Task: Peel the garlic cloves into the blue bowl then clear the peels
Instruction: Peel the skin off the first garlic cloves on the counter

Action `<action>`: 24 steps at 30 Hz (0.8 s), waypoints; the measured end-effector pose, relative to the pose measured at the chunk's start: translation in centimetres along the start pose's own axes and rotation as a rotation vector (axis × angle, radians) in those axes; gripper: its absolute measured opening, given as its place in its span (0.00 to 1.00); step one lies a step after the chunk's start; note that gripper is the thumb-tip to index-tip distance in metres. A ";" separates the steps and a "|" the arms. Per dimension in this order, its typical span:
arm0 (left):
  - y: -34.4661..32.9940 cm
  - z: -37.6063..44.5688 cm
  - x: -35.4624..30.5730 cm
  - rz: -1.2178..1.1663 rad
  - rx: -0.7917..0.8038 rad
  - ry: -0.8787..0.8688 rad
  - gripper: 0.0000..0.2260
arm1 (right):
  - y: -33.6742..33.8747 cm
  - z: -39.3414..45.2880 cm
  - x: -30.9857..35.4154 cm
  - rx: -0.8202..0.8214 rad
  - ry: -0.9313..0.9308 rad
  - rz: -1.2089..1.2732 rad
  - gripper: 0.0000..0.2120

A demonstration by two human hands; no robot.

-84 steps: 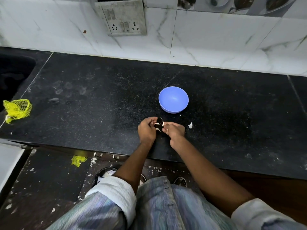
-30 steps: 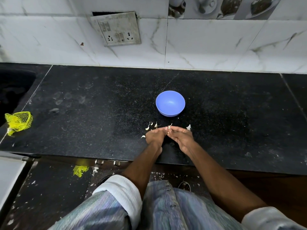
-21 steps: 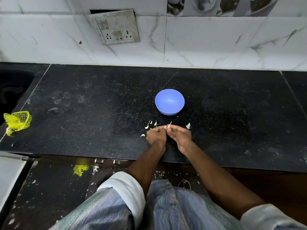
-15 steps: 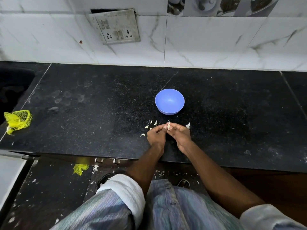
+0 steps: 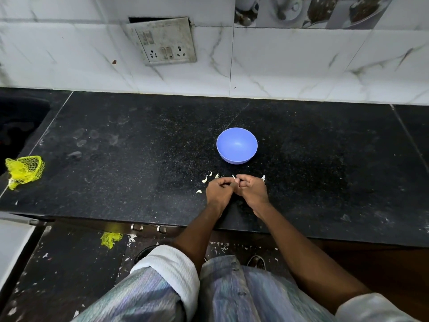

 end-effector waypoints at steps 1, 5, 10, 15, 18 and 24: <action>0.0 0.2 0.2 0.027 -0.008 0.001 0.01 | 0.0 0.1 0.0 0.001 0.000 -0.022 0.23; 0.2 0.2 -0.2 0.042 -0.066 0.026 0.03 | 0.2 -0.5 0.3 0.046 0.001 -0.021 0.14; -0.1 0.4 0.2 -0.014 -0.076 0.069 0.03 | 1.0 -0.7 0.2 -0.075 0.011 -0.140 0.04; -0.4 0.1 0.2 -0.019 -0.088 0.092 0.02 | 1.4 -0.4 0.6 -0.191 0.076 -0.230 0.06; -0.1 -0.2 0.3 -0.041 -0.084 0.120 0.01 | 1.4 -0.4 0.5 -0.168 0.053 -0.175 0.07; 0.0 0.2 0.2 -0.058 -0.107 0.166 0.03 | 1.1 -0.8 0.6 -0.134 0.040 -0.117 0.08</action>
Point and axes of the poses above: each hand's wrist, its own z-axis towards the middle knuckle, its own y-axis out of the back of the hand, x = y × z, the point moved 7 cm from there along z, towards the middle knuckle, and after that the axes turned 6 degrees about -y, right-handed, at the moved point
